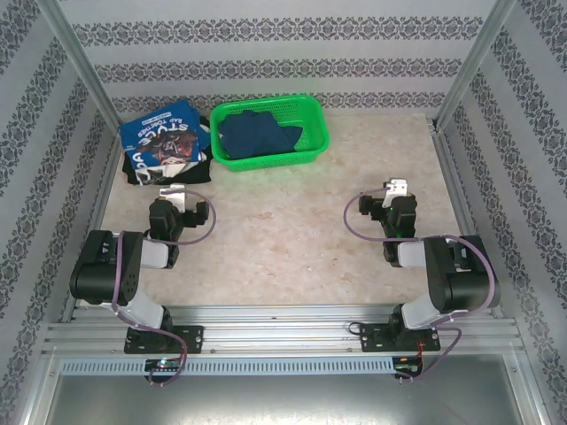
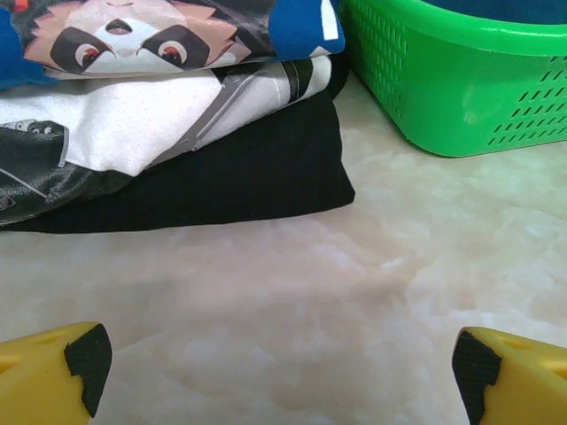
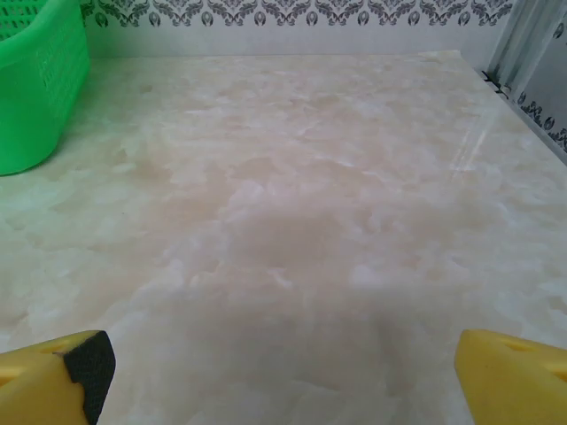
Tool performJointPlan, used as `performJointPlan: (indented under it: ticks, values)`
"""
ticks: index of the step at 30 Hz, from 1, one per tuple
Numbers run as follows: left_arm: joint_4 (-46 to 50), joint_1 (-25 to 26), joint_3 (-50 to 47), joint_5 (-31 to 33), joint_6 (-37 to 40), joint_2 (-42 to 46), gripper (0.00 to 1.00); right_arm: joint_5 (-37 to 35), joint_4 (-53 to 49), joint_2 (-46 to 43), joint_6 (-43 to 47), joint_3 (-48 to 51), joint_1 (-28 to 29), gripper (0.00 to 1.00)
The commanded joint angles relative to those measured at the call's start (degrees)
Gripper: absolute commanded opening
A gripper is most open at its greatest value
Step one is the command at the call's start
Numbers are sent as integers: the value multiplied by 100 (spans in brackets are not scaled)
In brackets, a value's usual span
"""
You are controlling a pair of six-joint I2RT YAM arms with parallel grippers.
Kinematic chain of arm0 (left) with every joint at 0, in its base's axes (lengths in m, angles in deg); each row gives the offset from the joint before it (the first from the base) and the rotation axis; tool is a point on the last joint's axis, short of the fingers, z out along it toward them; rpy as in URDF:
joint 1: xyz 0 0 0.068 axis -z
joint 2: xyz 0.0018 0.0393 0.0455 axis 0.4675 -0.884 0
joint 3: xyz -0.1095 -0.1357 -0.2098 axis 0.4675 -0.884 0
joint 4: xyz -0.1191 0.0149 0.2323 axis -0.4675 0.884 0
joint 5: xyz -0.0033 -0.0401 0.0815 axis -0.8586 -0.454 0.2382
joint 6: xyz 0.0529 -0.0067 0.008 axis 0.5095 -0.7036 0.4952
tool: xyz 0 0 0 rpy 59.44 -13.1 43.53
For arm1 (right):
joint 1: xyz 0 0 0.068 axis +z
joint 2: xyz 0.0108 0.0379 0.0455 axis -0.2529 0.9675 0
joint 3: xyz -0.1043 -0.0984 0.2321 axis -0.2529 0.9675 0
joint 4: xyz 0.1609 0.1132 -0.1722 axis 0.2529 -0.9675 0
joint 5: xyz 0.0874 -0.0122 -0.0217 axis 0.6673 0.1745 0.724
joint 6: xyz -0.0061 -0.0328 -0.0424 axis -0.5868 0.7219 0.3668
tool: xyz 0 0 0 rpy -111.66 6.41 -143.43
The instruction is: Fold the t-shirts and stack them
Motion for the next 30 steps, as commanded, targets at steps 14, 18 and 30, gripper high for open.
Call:
performJointPlan:
  ticks: [14,18,30]
  values:
    - [19,8,107,24,-9,32,100,225,4,-28,47,-123,-53,98]
    - [24,8,107,24,-9,31,100,245,-4,-38,47,-121,-62,98]
    - [1390,134,494,540,4,906,100,-42,-2870,-1603,-323,-1103,161,98]
